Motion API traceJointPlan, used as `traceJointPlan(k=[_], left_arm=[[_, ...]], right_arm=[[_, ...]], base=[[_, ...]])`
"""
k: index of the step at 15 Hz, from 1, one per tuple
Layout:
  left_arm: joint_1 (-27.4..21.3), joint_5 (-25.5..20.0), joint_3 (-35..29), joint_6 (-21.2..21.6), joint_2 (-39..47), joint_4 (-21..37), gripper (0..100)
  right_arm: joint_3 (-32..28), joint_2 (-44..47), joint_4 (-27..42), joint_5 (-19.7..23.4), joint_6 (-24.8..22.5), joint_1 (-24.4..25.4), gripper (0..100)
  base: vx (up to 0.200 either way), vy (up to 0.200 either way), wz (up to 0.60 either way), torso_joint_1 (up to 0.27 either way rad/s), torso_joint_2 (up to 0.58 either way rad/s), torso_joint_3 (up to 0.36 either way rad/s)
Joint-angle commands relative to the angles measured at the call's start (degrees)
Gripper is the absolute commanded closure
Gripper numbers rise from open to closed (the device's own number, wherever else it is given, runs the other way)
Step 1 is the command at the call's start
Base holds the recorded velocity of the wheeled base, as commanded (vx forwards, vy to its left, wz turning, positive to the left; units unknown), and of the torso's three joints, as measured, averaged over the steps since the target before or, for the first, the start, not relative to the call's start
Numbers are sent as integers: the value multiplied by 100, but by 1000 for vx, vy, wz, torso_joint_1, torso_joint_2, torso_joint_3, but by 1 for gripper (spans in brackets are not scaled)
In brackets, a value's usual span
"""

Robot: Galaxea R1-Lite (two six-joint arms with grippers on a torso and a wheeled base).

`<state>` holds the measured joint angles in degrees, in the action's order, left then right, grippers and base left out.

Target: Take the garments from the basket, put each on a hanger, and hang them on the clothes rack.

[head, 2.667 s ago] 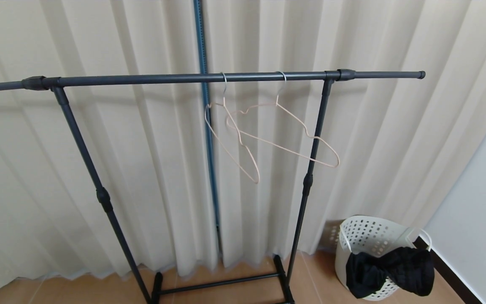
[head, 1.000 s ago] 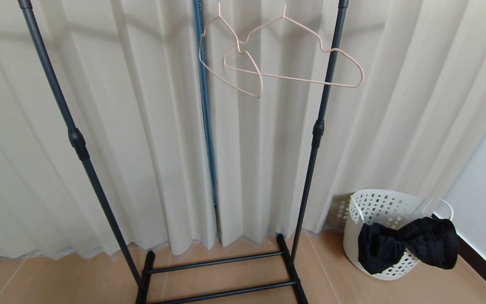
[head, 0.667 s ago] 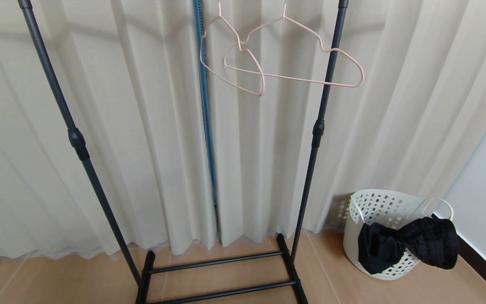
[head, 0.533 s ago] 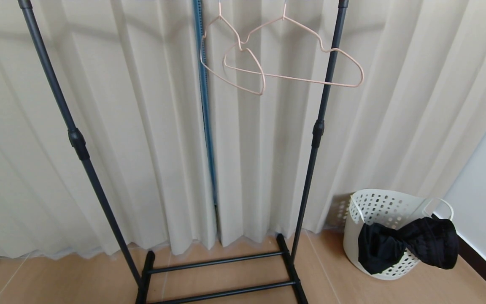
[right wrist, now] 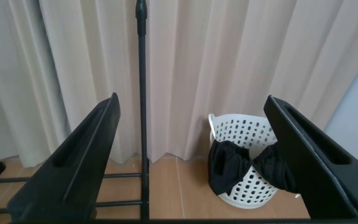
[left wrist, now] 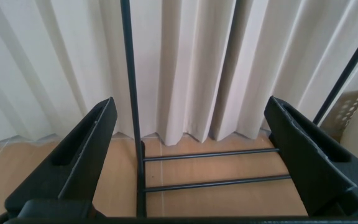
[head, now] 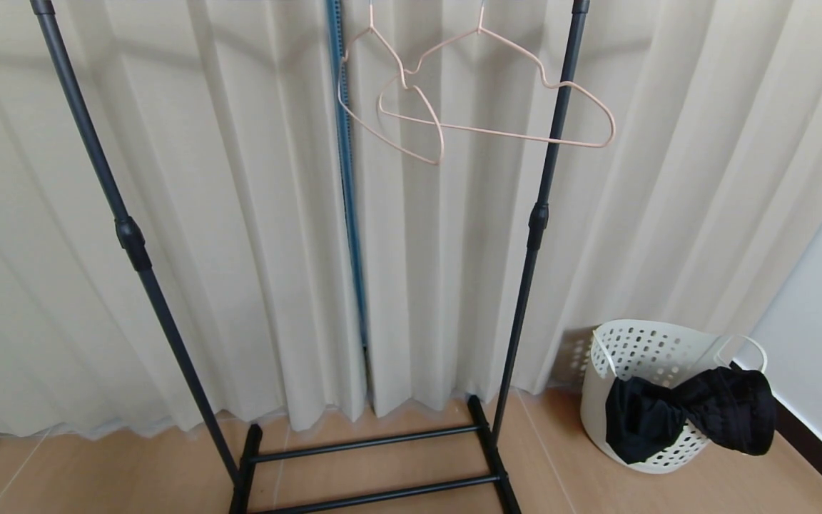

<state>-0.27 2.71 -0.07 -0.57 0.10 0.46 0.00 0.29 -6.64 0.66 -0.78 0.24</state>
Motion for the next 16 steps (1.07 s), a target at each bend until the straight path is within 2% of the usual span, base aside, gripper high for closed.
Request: traceJointPlan(k=[1,3,10,12,16], left_arm=[[0,2,-1,-4,-1,-2,0],[0,2,-1,-4,-1,-2,0],[0,2,-1,-4,-1,-2,0],[0,2,-10,-4,8,-2,0],[0,2,-10,-4,8,6,0]], right_arm=[[0,-3,-4,4,-1,2,0],[0,-3,-4,4,-1,2,0],[0,-3,-4,4,-1,2,0],[0,-3,-4,-4,-1,2,0],[0,-3,-4,-4,-1,2,0]], base=[[0,0,0,0,0,0],[0,0,0,0,0,0],[0,0,-600,1,4,3],[0,0,0,0,0,0],[0,-200,0,1,5,4]])
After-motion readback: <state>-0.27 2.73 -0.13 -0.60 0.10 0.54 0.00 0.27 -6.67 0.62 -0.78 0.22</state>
